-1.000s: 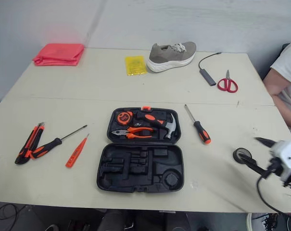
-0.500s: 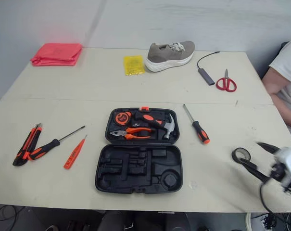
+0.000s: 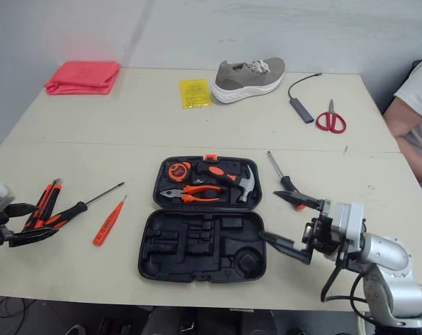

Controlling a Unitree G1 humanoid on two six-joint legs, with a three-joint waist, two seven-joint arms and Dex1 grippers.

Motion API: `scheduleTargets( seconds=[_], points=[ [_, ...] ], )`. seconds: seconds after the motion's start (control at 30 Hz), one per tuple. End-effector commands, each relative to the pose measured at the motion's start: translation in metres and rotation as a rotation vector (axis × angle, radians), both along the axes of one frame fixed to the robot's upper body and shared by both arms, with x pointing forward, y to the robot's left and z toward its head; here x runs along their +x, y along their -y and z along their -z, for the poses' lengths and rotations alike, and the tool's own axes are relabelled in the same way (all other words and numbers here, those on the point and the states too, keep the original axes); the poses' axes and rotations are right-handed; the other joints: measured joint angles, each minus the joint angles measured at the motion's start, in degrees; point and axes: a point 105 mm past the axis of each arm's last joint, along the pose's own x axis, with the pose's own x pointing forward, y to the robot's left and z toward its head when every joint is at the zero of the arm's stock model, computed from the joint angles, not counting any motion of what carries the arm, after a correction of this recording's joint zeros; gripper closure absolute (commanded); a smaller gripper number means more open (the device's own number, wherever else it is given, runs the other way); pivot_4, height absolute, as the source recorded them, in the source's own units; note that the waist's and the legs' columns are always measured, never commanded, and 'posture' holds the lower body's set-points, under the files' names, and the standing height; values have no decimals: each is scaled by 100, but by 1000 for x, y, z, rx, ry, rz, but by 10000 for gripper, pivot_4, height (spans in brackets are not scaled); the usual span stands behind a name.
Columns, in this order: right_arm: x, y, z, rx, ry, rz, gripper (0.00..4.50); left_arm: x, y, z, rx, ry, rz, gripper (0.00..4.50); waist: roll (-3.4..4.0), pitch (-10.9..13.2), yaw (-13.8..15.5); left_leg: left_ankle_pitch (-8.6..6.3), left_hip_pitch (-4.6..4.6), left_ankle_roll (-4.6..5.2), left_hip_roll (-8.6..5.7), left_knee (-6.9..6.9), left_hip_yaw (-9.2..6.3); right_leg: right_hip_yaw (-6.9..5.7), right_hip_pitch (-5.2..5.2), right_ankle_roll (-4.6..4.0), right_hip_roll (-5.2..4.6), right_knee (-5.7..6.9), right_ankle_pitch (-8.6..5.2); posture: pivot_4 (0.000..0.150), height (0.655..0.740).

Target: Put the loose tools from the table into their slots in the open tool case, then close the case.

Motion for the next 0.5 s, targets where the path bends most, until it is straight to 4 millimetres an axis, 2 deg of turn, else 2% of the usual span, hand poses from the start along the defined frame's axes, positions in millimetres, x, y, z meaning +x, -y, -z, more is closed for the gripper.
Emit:
scheduleTargets(
  seconds=[0.03,0.17,0.33,0.43,0.5],
  points=[
    [-8,-9,-4,-11,60,-53,0,8,-1,14,17,-31,47,308,-4,-3,1,0,0,0,0,2,0,0,0,1,-1,2,1,1500,7400],
    [-4,-3,-2,-21,65,-26,0,28,4,15,-43,6,34,308,-9,-3,8,0,-2,1,0,14,-1,1,-3,1,-6,17,1,1500,7400],
    [-3,1,-1,-30,65,-4,0,30,0,30,24,-83,52,308,-8,-2,-5,1,-3,5,0,29,2,-6,-3,-1,-2,33,-1,1500,7400],
    [-1,2,-2,-31,73,18,0,25,-6,38,72,-143,60,8392,-7,-2,-11,-1,-2,8,4,53,2,-9,-1,-1,1,47,-1,1500,7400],
    [0,3,-3,-32,75,27,0,21,-8,42,97,-183,73,16938,-6,-2,-24,-3,-1,10,7,61,2,-5,-1,-1,1,53,-1,1500,7400]
  ],
)
